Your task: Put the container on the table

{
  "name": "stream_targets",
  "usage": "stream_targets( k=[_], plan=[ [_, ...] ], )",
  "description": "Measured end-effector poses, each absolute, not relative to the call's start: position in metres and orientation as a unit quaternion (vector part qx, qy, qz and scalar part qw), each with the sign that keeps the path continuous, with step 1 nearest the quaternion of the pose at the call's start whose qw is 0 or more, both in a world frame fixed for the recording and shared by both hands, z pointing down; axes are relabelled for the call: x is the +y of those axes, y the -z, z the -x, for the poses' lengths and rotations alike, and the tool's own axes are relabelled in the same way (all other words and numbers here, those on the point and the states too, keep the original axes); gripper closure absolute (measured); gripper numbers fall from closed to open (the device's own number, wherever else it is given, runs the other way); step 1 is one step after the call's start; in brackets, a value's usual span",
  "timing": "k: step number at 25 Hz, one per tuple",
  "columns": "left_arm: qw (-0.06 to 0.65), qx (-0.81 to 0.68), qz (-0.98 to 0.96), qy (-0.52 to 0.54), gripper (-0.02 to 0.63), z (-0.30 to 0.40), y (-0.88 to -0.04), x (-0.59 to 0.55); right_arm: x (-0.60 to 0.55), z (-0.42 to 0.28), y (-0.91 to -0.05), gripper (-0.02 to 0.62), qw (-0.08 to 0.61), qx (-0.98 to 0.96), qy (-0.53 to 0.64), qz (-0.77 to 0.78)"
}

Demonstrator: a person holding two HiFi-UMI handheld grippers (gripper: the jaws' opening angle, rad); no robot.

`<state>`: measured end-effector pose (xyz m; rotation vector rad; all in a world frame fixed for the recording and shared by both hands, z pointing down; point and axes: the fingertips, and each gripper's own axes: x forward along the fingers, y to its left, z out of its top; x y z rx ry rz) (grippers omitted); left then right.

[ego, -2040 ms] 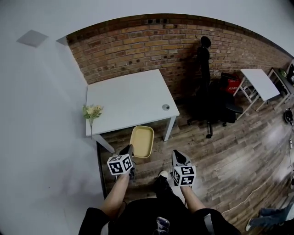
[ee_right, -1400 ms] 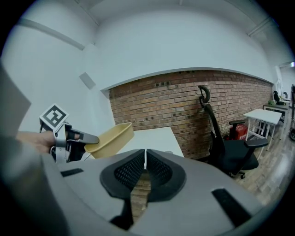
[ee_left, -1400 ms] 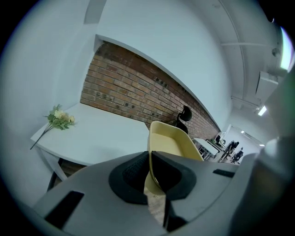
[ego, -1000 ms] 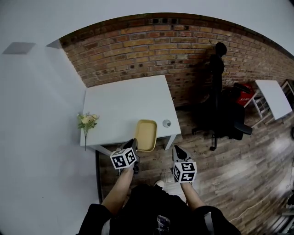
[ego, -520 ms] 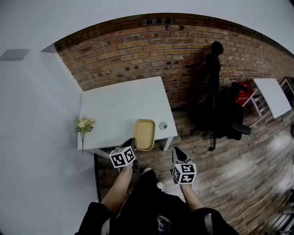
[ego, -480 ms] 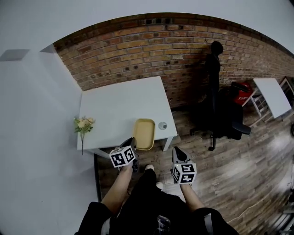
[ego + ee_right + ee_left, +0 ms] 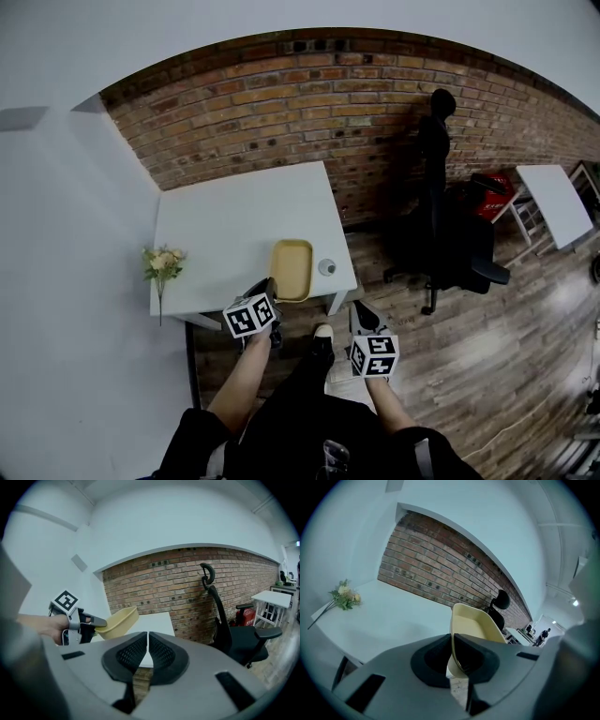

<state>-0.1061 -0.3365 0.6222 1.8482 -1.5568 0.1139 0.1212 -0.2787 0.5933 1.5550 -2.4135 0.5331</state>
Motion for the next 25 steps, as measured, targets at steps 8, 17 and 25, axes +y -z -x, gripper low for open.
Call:
stream_targets(
  k=[8,17,25],
  plan=[
    [0.362,-0.608,-0.705,-0.04,0.577,0.094,-0.632,-0.392,-0.328,-0.126,-0.595,0.571,0.123,-0.823,-0.181,-0.524],
    [0.374,-0.622,-0.688,-0.035,0.577,0.088,-0.649,-0.465,-0.402,-0.134,-0.599,0.571,0.143,-0.822,-0.185,-0.519],
    [0.384,-0.627,-0.676,-0.04,0.577,0.085,-0.665,-0.525,-0.463,-0.13,-0.604,0.571,0.157,-0.822,-0.192,-0.512]
  ],
)
